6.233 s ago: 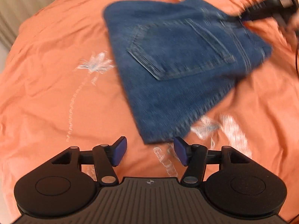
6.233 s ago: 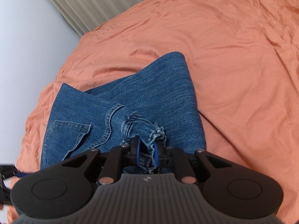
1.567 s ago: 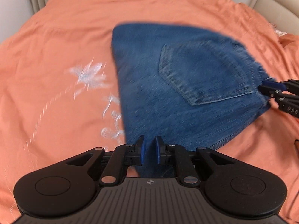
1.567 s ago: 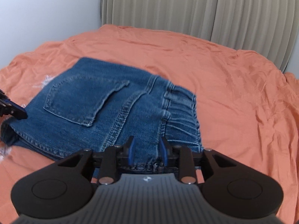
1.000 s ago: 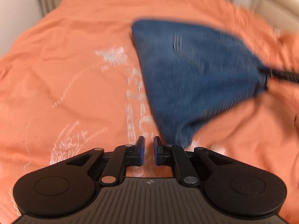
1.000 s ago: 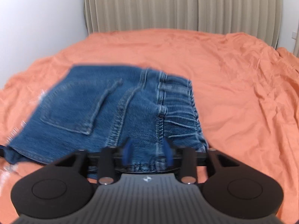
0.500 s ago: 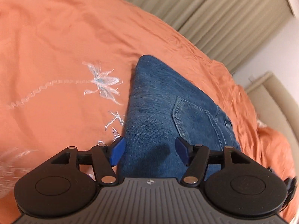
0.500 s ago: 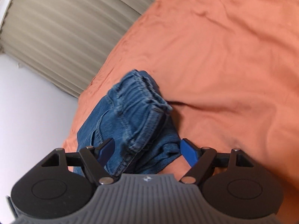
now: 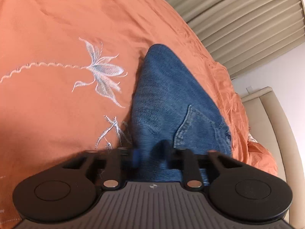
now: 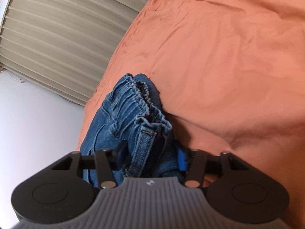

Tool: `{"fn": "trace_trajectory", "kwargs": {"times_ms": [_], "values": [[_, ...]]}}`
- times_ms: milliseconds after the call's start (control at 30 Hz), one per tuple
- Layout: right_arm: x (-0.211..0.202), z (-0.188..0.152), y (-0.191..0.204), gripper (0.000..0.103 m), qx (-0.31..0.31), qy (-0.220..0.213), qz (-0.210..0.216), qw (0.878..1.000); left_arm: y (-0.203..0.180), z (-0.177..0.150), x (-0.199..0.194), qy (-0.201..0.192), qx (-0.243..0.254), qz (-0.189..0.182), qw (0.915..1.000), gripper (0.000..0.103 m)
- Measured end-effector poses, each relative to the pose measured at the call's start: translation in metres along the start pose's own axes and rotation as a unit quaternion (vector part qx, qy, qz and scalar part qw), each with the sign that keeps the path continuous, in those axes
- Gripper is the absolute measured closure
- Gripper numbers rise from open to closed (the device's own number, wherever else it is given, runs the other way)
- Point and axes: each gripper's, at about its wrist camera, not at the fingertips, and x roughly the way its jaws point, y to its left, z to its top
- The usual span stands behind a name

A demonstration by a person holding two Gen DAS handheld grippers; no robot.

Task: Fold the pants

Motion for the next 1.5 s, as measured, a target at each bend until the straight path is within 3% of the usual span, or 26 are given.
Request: {"fn": "trace_trajectory", "kwargs": {"times_ms": [33, 133, 433, 600, 700, 867, 1000, 1133, 1300, 1433, 1500], "values": [[-0.002, 0.0, 0.002, 0.071, -0.002, 0.0, 0.002, 1.0, -0.005, 0.002, -0.003, 0.0, 0.009, 0.003, 1.0, 0.09], [-0.007, 0.004, 0.006, 0.077, -0.008, 0.003, 0.005, 1.0, -0.03, 0.007, -0.012, -0.002, 0.063, 0.026, 0.9977, 0.093], [-0.04, -0.014, 0.074, 0.08, -0.042, 0.006, 0.039, 0.998, -0.089, 0.039, -0.08, 0.016, 0.158, 0.076, 0.9844, 0.094], [-0.048, -0.053, 0.115, 0.08, -0.041, 0.034, 0.073, 0.996, -0.101, 0.049, -0.149, 0.017, 0.185, 0.115, 0.9757, 0.094], [-0.052, -0.083, 0.137, 0.08, -0.039, 0.054, 0.091, 0.994, -0.102, 0.045, -0.191, 0.02, 0.209, 0.149, 0.9662, 0.093], [-0.062, -0.144, 0.162, 0.08, -0.057, 0.073, 0.1, 0.991, -0.074, 0.028, -0.222, 0.026, 0.228, 0.192, 0.954, 0.093], [-0.06, -0.189, 0.167, 0.08, -0.112, 0.085, 0.076, 0.987, -0.033, 0.011, -0.206, 0.039, 0.216, 0.214, 0.9518, 0.093], [-0.054, -0.215, 0.159, 0.08, -0.135, 0.099, 0.04, 0.985, -0.003, -0.008, -0.186, 0.055, 0.223, 0.244, 0.9421, 0.093], [-0.042, -0.231, 0.147, 0.079, -0.157, 0.117, -0.023, 0.981, 0.026, -0.018, -0.176, 0.065, 0.211, 0.244, 0.9443, 0.09], [-0.023, -0.227, 0.153, 0.072, -0.182, 0.128, -0.057, 0.973, 0.028, -0.024, -0.171, 0.054, 0.217, 0.275, 0.935, 0.07], [-0.018, -0.224, 0.163, 0.068, -0.192, 0.134, -0.072, 0.969, 0.023, -0.026, -0.174, 0.048, 0.228, 0.282, 0.9306, 0.066]]}}
